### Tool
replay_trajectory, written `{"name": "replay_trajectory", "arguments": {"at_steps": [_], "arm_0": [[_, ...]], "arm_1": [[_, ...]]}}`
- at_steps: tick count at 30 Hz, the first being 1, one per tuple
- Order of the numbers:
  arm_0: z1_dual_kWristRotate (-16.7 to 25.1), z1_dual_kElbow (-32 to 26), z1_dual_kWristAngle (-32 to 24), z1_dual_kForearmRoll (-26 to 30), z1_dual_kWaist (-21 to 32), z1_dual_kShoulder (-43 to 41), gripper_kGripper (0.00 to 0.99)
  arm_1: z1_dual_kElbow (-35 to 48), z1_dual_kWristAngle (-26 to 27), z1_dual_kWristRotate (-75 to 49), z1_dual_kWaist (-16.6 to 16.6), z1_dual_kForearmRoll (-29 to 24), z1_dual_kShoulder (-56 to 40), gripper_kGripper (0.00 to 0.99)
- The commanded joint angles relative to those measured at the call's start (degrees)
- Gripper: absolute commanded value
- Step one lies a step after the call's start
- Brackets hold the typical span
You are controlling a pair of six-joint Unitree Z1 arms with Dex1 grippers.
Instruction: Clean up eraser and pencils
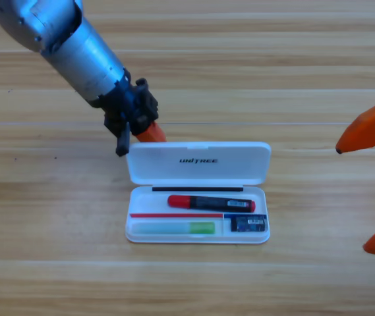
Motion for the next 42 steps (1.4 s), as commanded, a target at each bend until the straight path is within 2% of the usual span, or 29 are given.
{"name": "replay_trajectory", "arguments": {"at_steps": [1,19,42], "arm_0": [[-0.1,2.3,-0.4,1.6,-3.7,-1.2,0.000],[3.2,9.5,0.3,1.6,-7.5,-4.7,0.000],[4.1,17.4,0.7,-6.6,-8.3,-3.1,0.000]], "arm_1": [[1.2,1.3,-0.1,-1.1,-0.7,0.2,0.945],[0.9,1.3,0.0,-1.2,-0.7,1.4,0.945],[0.8,2.0,0.1,-1.2,-0.7,2.2,0.945]]}}
